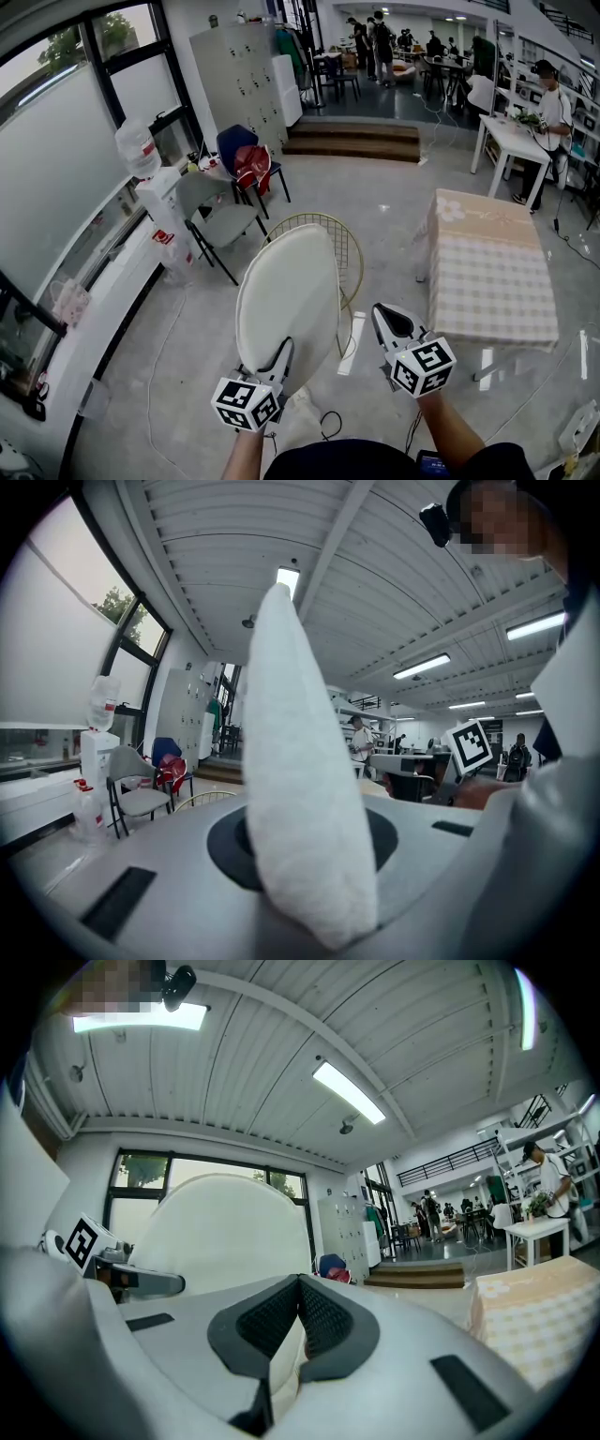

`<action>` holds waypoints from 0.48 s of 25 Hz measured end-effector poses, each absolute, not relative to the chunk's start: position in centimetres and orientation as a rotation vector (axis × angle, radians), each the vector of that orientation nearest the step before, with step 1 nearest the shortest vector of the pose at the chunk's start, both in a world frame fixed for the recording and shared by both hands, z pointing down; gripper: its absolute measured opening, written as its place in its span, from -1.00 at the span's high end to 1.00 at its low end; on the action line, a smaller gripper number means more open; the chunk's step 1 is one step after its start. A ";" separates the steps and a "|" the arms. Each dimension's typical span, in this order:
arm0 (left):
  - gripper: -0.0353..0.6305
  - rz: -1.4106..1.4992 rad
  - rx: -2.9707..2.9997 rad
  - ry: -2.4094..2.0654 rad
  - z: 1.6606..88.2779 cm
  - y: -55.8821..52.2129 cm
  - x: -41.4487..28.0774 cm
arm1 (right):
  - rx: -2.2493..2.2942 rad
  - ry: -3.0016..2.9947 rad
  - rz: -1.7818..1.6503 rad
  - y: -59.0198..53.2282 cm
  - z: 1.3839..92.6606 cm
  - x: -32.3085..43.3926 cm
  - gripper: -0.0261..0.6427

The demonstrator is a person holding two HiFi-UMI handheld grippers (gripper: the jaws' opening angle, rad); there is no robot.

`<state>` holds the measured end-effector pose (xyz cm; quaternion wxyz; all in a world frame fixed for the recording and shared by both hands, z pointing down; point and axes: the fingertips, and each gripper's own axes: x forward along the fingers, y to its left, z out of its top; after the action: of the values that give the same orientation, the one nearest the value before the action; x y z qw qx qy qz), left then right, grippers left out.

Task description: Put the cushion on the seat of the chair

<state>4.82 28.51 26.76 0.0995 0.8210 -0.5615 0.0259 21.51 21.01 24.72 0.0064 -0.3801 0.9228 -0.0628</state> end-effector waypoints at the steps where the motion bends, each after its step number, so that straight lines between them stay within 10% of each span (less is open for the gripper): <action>1: 0.69 0.078 2.425 -1.666 26.8 28.3 4.4 | -1.186 2.889 -0.192 20.8 24.6 21.2 0.87; 12: 0.69 0.057 2.401 -1.689 26.7 24.4 1.6 | -1.151 2.909 -0.157 17.2 23.9 17.9 0.87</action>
<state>1.65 24.44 26.73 0.1024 0.8135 -0.5722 0.0193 17.93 17.19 23.95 0.0046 -0.3675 0.9286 -0.0501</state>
